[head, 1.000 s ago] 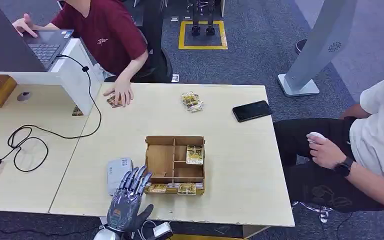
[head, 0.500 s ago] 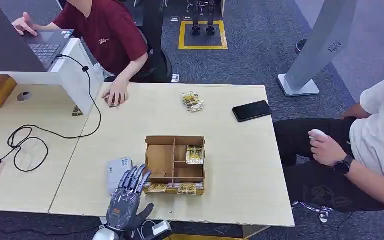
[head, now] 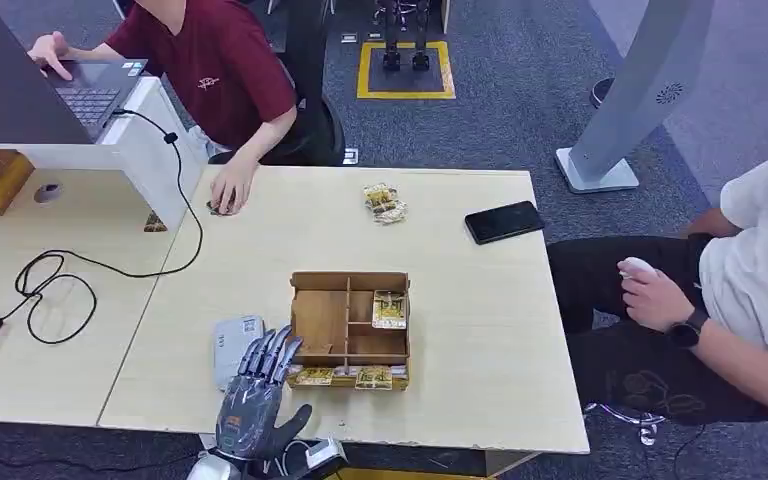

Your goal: Pass the card to the sensor for recognition and then transmit it.

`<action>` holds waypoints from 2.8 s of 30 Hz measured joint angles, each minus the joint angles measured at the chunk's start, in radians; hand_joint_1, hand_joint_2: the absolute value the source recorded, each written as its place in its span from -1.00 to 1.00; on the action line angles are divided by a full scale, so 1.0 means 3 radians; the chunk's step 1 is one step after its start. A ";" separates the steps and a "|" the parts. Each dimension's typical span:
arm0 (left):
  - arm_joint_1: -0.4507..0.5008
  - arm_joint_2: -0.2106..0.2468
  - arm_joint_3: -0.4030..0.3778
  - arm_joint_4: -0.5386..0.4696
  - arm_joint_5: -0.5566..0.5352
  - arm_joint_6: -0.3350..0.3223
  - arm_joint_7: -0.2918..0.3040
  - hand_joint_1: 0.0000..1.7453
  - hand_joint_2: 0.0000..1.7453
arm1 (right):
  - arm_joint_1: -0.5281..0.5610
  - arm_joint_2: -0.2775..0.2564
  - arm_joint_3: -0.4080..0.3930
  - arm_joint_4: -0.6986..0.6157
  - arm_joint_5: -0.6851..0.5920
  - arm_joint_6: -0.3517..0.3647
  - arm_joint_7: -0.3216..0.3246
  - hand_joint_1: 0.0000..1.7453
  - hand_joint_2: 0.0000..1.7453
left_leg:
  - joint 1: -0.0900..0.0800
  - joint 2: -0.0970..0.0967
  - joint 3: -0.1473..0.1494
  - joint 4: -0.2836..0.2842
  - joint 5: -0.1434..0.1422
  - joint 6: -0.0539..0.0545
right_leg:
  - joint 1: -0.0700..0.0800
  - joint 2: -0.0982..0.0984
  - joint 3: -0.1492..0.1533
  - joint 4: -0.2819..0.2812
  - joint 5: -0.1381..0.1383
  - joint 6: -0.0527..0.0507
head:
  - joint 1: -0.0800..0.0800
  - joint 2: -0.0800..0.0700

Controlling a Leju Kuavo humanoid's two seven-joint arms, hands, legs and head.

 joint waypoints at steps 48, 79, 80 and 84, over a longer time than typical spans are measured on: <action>0.0012 -0.0036 -0.0023 -0.0064 0.0328 -0.0085 -0.0131 1.00 1.00 | -0.0008 0.0001 0.0004 0.0000 0.0000 0.0009 0.0001 -1.00 1.00 | 0.0000 0.0000 0.0000 0.0000 0.0000 0.0000 | 0.0000 0.0000 0.0000 0.0000 0.0000 0.0000 | 0.0000 0.0000; -0.0136 0.0412 -0.0043 -0.1855 0.1123 -0.0730 -0.0481 1.00 1.00 | 0.0008 0.0050 0.0003 0.0001 0.0000 -0.0010 0.0046 -1.00 1.00 | 0.0002 0.0001 0.0002 0.0000 0.0004 -0.0003 | 0.0000 0.0001 0.0000 0.0002 0.0002 -0.0003 | 0.0000 0.0000; -0.0169 0.0440 -0.0042 -0.1892 0.1127 -0.0722 -0.0459 1.00 1.00 | 0.0008 0.0050 0.0003 0.0001 0.0000 -0.0011 0.0046 -1.00 1.00 | 0.0002 0.0000 0.0002 0.0000 0.0004 -0.0003 | 0.0000 0.0000 0.0000 0.0003 0.0002 -0.0003 | 0.0000 0.0000; -0.0351 0.0544 0.0027 -0.1946 0.0976 -0.0722 -0.0254 1.00 1.00 | 0.0009 0.0053 0.0001 0.0001 0.0000 -0.0024 0.0041 -1.00 1.00 | 0.0002 0.0000 0.0002 0.0000 0.0007 -0.0004 | 0.0000 0.0000 0.0000 0.0003 0.0003 -0.0004 | 0.0000 0.0000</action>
